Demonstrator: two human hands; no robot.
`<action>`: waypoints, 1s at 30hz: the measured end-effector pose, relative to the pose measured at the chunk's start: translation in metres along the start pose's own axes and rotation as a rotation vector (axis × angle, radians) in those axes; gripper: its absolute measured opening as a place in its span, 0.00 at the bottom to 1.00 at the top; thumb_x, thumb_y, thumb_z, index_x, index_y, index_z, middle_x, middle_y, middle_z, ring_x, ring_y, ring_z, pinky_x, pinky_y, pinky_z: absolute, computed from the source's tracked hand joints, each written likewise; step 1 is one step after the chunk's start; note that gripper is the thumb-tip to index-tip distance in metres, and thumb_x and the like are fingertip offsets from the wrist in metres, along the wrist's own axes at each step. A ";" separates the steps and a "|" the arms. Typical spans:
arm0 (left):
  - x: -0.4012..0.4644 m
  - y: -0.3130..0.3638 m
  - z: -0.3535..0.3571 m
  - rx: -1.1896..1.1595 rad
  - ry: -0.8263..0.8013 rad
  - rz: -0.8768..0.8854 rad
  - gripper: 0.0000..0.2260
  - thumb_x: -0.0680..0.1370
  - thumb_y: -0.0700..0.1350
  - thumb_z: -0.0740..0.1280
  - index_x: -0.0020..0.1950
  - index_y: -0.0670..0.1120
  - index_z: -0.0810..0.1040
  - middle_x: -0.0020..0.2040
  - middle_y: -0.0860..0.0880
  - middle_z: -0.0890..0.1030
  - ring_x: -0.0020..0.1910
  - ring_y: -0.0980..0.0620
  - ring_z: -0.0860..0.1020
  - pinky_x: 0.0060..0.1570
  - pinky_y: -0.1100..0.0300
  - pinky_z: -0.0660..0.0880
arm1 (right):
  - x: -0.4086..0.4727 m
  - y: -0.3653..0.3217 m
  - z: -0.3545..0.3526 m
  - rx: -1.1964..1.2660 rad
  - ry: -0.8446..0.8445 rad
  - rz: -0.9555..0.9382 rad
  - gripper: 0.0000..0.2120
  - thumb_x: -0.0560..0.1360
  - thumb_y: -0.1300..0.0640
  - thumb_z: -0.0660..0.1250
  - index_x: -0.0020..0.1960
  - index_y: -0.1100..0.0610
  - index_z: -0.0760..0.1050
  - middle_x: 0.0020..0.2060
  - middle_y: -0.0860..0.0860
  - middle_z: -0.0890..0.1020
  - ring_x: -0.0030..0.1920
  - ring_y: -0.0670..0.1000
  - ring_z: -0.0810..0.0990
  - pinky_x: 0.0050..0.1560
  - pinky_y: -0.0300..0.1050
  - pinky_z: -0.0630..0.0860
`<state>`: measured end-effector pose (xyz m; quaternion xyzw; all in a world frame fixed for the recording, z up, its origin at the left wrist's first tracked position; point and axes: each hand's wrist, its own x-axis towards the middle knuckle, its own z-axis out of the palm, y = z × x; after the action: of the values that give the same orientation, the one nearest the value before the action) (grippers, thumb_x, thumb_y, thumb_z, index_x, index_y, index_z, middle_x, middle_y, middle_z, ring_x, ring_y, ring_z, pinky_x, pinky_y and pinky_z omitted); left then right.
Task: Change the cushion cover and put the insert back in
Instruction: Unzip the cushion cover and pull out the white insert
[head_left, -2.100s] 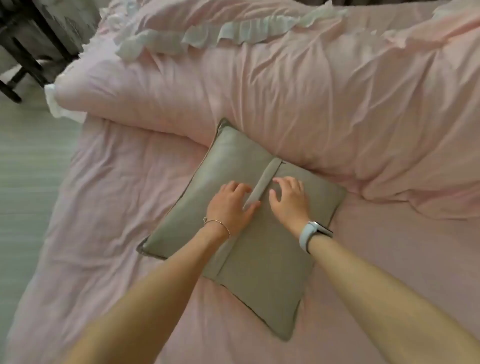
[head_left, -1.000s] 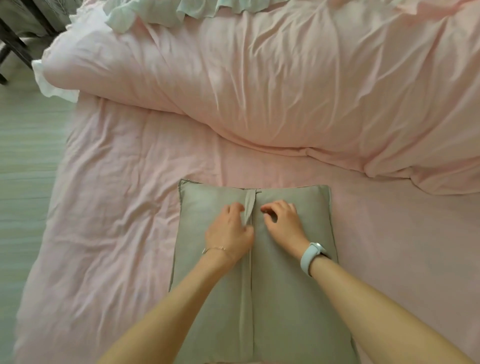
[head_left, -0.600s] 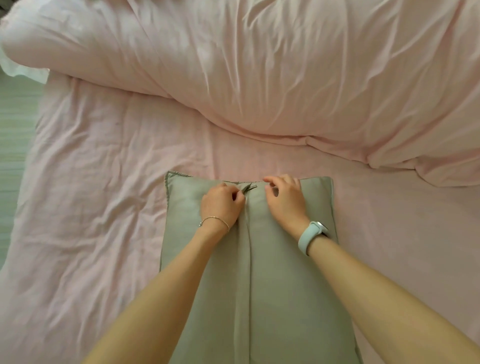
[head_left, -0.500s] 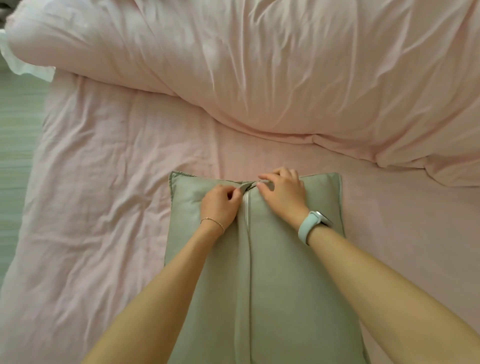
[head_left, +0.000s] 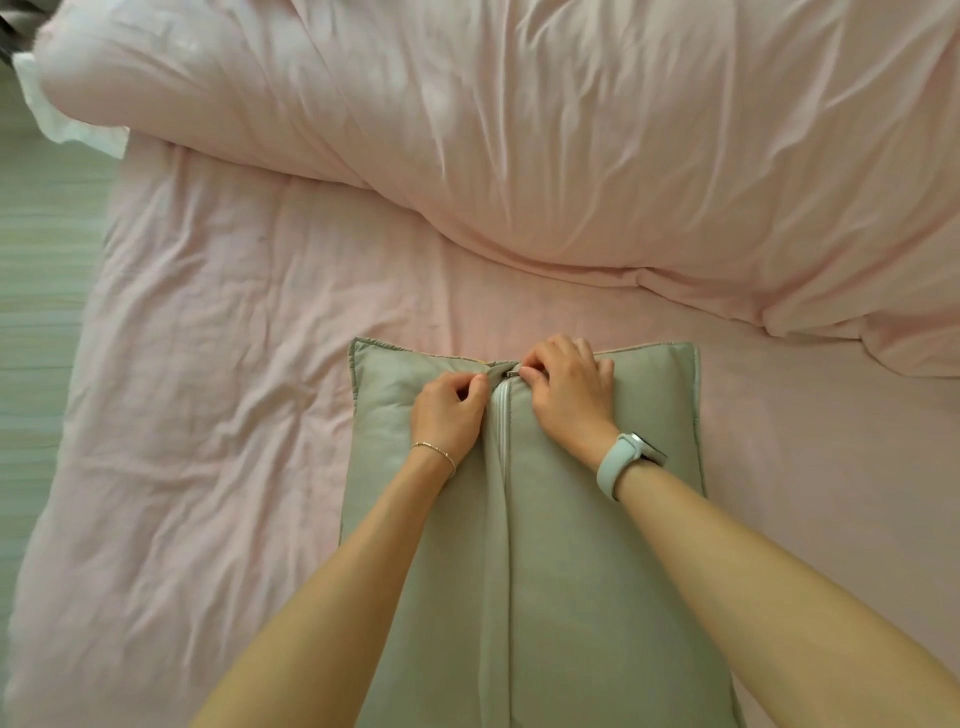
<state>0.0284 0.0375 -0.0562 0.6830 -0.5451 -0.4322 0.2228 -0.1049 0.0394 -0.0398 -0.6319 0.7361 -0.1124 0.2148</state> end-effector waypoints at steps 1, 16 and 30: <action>-0.001 0.001 -0.001 -0.010 -0.008 -0.006 0.13 0.77 0.46 0.62 0.33 0.45 0.74 0.39 0.36 0.78 0.44 0.37 0.76 0.40 0.55 0.67 | -0.003 0.001 0.001 -0.012 0.026 -0.042 0.05 0.78 0.55 0.60 0.48 0.54 0.75 0.50 0.48 0.75 0.55 0.51 0.69 0.46 0.44 0.52; -0.012 0.012 -0.007 0.020 -0.052 -0.057 0.18 0.70 0.54 0.58 0.32 0.41 0.75 0.26 0.49 0.68 0.32 0.49 0.66 0.35 0.55 0.66 | -0.009 -0.005 -0.004 0.097 0.027 -0.166 0.05 0.74 0.58 0.64 0.42 0.59 0.74 0.42 0.53 0.77 0.50 0.55 0.72 0.46 0.47 0.59; 0.020 0.028 -0.035 -0.142 0.365 -0.203 0.12 0.77 0.39 0.59 0.33 0.40 0.72 0.27 0.46 0.67 0.33 0.50 0.66 0.40 0.55 0.65 | -0.094 0.019 -0.034 0.404 0.200 -0.262 0.10 0.72 0.59 0.61 0.35 0.64 0.71 0.34 0.54 0.74 0.39 0.49 0.66 0.44 0.33 0.63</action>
<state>0.0431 0.0042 -0.0228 0.7837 -0.3924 -0.3589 0.3209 -0.1271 0.1310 -0.0017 -0.6518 0.6282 -0.3461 0.2464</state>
